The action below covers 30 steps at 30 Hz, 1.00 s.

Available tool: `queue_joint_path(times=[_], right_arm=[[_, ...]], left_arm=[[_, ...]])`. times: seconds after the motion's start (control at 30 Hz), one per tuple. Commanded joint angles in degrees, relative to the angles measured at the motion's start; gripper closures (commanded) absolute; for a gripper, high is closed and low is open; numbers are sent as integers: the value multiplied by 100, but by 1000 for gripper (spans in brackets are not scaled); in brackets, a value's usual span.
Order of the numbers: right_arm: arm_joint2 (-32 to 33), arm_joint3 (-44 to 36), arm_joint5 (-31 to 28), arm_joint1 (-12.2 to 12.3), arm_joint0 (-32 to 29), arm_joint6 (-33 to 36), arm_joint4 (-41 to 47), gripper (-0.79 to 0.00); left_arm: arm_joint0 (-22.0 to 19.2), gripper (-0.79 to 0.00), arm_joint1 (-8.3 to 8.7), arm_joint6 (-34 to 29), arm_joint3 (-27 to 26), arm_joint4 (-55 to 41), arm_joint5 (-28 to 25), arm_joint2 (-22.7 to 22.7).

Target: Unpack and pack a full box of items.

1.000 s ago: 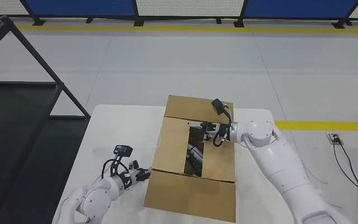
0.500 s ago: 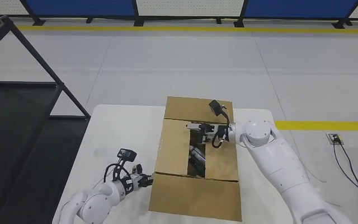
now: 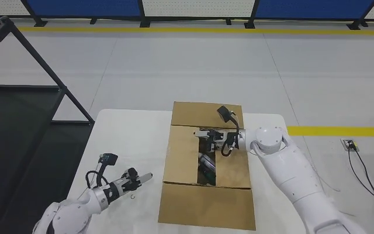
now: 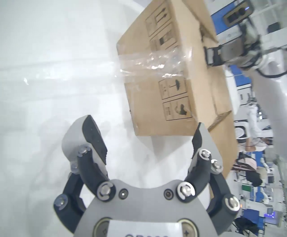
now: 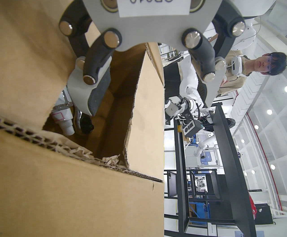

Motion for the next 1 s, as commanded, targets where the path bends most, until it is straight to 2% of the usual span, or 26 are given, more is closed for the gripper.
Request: queue_joint_path(times=[0.0, 0.13, 0.53, 0.73, 0.97], right_arm=[[-24, 0, 52, -8, 9, 4, -19, -785], [-120, 10, 185, -40, 40, 51, -73, -785], [-318, -170, 45, -164, 32, 227, 169, -785], [-207, -312, -141, -191, 20, 149, 512, -785], [-53, -529, -360, -243, 10, 314, 1235, -785]], left_arm=[[136, -785, 33, -156, -11, -445, -383, -241], [328, -785, 61, -112, -56, -624, -524, -438], [501, -785, 78, 276, -124, -703, -290, -495], [619, -785, 99, 158, -208, -1231, -531, -614], [760, -785, 111, 383, -269, -1551, -570, -820]])
